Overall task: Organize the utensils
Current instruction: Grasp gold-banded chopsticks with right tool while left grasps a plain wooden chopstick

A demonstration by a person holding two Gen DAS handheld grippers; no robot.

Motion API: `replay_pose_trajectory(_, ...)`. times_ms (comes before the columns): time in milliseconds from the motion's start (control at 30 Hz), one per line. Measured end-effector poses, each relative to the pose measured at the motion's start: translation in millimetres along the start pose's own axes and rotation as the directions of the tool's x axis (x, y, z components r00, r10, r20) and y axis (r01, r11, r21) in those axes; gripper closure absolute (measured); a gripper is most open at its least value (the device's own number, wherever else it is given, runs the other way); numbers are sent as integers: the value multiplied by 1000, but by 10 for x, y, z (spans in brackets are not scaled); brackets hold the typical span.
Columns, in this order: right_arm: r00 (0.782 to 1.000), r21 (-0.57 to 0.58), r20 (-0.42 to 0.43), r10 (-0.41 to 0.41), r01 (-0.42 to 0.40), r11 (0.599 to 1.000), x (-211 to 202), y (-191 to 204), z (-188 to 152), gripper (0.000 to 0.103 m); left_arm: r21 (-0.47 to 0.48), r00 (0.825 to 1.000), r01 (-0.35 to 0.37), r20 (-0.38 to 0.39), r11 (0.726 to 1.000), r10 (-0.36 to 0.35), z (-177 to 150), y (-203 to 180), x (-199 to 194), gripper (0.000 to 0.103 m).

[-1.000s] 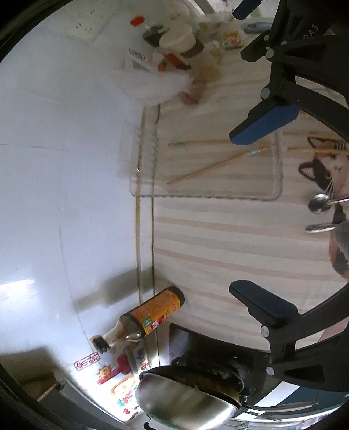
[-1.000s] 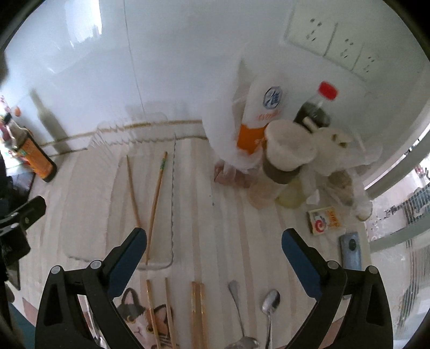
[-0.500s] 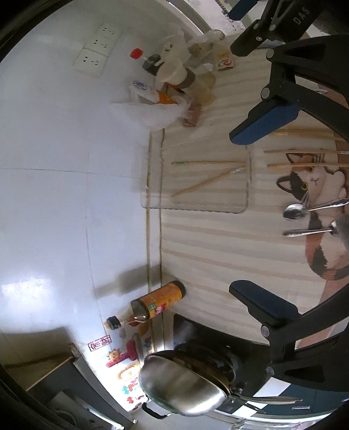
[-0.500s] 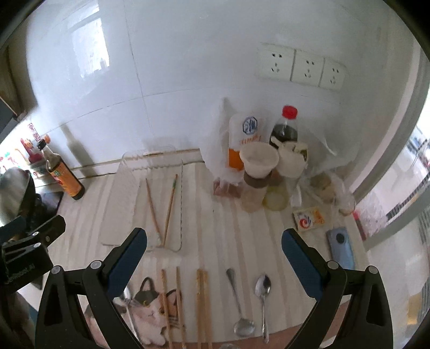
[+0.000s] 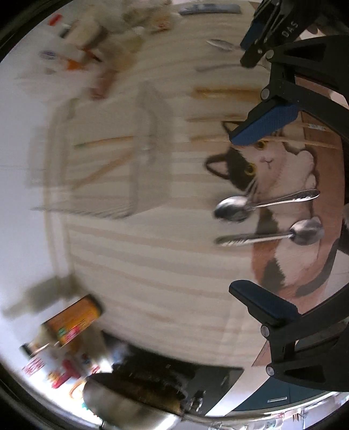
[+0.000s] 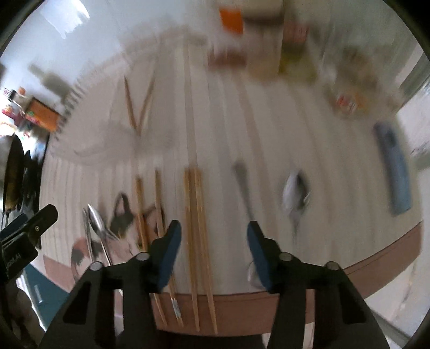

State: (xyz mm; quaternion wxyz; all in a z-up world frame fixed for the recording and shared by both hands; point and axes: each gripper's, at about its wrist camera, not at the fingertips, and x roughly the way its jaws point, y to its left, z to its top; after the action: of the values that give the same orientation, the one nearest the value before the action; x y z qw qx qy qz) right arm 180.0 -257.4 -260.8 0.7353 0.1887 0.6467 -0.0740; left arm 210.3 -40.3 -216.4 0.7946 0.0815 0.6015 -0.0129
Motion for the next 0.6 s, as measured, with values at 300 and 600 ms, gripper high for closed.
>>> replay_pose_trajectory(300, 993, -143, -66, -98, 88, 986, 520, 257, -190, 83, 45, 979, 133, -162, 990, -124, -182, -319, 416, 21)
replay_pose_trajectory(600, 991, -31, -101, -90, 87, 996, 527, -201, -295, 89, 75, 946, 220, -259, 973, -194, -318, -771, 703, 57)
